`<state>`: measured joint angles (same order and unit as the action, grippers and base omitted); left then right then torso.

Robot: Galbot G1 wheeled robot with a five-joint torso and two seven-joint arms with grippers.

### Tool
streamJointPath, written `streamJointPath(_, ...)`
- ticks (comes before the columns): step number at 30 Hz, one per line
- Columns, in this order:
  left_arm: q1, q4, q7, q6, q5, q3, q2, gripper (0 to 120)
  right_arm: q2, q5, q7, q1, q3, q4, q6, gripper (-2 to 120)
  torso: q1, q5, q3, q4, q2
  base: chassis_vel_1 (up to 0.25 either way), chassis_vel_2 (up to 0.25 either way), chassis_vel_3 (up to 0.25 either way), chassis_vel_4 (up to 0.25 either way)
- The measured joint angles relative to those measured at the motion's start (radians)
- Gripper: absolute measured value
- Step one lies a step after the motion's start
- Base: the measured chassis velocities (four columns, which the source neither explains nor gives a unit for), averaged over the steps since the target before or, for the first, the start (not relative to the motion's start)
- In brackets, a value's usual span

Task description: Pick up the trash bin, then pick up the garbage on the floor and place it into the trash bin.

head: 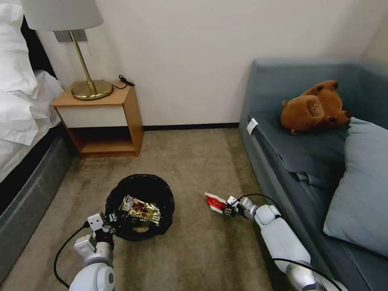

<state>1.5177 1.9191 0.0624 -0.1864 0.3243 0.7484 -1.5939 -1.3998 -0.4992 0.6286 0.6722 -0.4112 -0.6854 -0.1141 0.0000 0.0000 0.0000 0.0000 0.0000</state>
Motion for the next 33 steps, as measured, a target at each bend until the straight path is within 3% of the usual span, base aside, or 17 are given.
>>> streamJointPath(3, 0.001, 0.001, 0.0, 0.0, 0.005, 0.004, 0.003, 3, -0.003, 0.002, -0.003, 0.003, -0.002, 0.0, 0.002, 10, 0.0, 0.0, 0.0, 0.0, 0.0, 0.0, 0.0, 0.0, 0.0)
streamJointPath(7, 0.001, 0.002, 0.0, 0.001, 0.007, 0.004, 0.005, 3, -0.004, 0.004, -0.005, 0.006, -0.003, 0.0, 0.005, 1, 0.0, 0.0, 0.0, 0.0, 0.0, 0.0, 0.0, 0.0, 0.0)
streamJointPath(22, -0.002, 0.0, 0.0, 0.002, 0.004, 0.0, 0.001, 3, 0.004, 0.083, -0.017, 0.011, 0.005, -0.06, 0.011, 1, 0.0, 0.0, 0.0, 0.0, 0.0, 0.0, 0.0, 0.0, 0.0)
streamJointPath(28, -0.003, -0.006, 0.0, 0.002, 0.003, 0.0, 0.002, 3, 0.008, 0.293, -0.085, 0.011, 0.072, -0.172, 0.011, 1, 0.0, -0.0001, 0.0, -0.0001, 0.0, 0.0, 0.0, 0.0, 0.0)
streamJointPath(29, -0.004, -0.009, 0.0, 0.002, 0.003, -0.001, 0.003, 3, 0.011, 0.407, -0.111, 0.016, 0.11, -0.229, 0.04, 1, 0.0, -0.0003, 0.0, 0.0002, 0.0, 0.0, 0.0, 0.0, 0.0)
streamJointPath(33, -0.005, -0.011, 0.001, 0.002, 0.002, -0.003, 0.004, 3, 0.012, 0.524, -0.163, 0.036, 0.176, -0.332, 0.064, 1, 0.0, -0.0002, 0.0, 0.0, 0.0, 0.0, 0.0, 0.0, 0.0)
